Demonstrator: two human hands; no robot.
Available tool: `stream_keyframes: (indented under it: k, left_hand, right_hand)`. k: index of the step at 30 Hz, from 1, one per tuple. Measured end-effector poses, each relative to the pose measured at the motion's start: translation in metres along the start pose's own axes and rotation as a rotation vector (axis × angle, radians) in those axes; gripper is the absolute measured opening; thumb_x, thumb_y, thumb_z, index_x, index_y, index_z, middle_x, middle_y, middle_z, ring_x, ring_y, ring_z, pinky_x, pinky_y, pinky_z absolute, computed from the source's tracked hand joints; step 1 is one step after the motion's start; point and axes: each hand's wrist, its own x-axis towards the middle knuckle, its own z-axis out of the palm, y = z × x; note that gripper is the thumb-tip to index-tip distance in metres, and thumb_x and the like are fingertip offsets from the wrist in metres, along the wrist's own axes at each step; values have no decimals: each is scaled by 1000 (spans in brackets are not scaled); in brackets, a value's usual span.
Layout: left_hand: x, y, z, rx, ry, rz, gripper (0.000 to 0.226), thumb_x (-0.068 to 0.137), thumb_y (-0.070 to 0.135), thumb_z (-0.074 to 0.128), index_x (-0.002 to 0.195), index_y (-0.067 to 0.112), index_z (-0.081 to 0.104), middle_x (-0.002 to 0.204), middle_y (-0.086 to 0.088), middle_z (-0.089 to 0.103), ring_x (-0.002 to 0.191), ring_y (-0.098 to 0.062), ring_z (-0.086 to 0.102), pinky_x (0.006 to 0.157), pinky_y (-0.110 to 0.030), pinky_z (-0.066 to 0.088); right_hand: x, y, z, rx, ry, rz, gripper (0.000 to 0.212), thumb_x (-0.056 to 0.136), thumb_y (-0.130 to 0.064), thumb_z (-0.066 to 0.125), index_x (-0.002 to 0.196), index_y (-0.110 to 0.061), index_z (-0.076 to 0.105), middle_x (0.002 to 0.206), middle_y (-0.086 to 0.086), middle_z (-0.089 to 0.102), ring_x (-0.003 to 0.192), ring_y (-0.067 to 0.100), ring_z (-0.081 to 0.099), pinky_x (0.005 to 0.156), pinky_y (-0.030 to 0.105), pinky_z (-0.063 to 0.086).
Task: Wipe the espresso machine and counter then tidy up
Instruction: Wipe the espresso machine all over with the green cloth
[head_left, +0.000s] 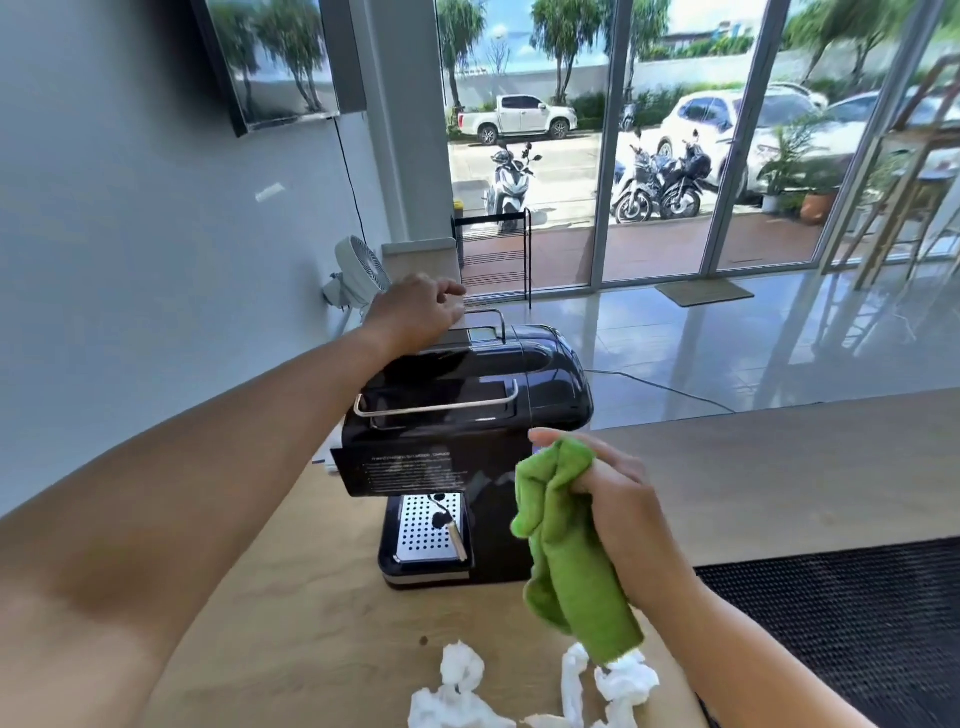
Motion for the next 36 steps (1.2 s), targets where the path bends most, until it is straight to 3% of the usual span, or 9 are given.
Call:
stream_keyframes:
  k: [4, 7, 10, 15, 21, 24, 28, 33, 36]
  left_hand:
    - [28, -2, 0, 64, -162, -24, 43, 92, 43, 53, 131, 26, 56, 134, -1, 58, 122, -23, 53, 107, -41, 40]
    - [42, -5, 5, 70, -230, -29, 38, 94, 41, 52, 129, 25, 59, 133, -1, 60, 120, -22, 54, 107, -37, 40]
    - [49, -12, 12, 48, -239, -8, 31, 93, 40, 55, 119, 27, 67, 119, 3, 67, 111, -18, 58, 102, -35, 43]
    - [56, -18, 14, -19, -200, 27, 12, 88, 34, 65, 93, 29, 74, 70, 15, 62, 75, -9, 58, 77, -24, 42]
    - [53, -23, 6, -19, -181, 18, 13, 85, 28, 69, 94, 21, 74, 68, 14, 58, 77, -12, 53, 77, -22, 39]
    - [47, -34, 1, 1, -160, -37, 17, 86, 29, 68, 94, 17, 75, 83, -2, 67, 79, -16, 55, 75, -27, 46]
    - [34, -51, -5, -113, -141, -212, 13, 85, 24, 67, 88, 12, 72, 63, -6, 57, 48, -20, 47, 41, -20, 36]
    - [12, -60, -16, -383, -166, -470, 13, 91, 13, 59, 78, 11, 57, 60, -6, 41, 43, -15, 32, 36, -16, 34]
    - [6, -57, -13, -504, -188, -550, 22, 98, 8, 45, 77, 13, 50, 59, -3, 38, 34, -10, 33, 32, -20, 42]
  right_hand:
    - [4, -16, 36, 74, -163, 127, 31, 81, 9, 39, 71, 0, 67, 61, 13, 56, 50, 19, 56, 45, 24, 47]
    - [14, -18, 51, 89, -214, 115, 31, 80, 9, 38, 73, -1, 66, 59, 10, 54, 48, 19, 52, 46, 25, 47]
    - [23, -17, 58, 138, -209, 137, 36, 82, 10, 37, 71, -5, 69, 55, 7, 55, 46, 18, 52, 47, 27, 49]
    - [29, -17, 58, 166, -220, 164, 38, 82, 5, 42, 59, -12, 67, 55, 8, 54, 46, 21, 53, 53, 34, 51]
    - [39, -17, 47, 117, -161, 143, 29, 80, 3, 41, 66, -6, 64, 59, 11, 52, 47, 21, 52, 50, 30, 49]
    - [53, -25, 37, 59, -66, 151, 18, 78, -2, 43, 78, -1, 61, 60, 13, 47, 43, 21, 47, 44, 28, 46]
    - [75, -46, 30, 14, 46, 160, 28, 87, -6, 40, 60, -11, 47, 39, 2, 44, 29, 15, 40, 34, 19, 37]
    - [116, -68, 29, -12, -7, 187, 40, 96, -26, 36, 69, -3, 55, 43, 7, 55, 30, 17, 46, 36, 13, 36]
    - [152, -70, 26, -145, 92, 171, 20, 90, -17, 52, 82, 0, 60, 49, 11, 62, 35, 22, 55, 38, 23, 45]
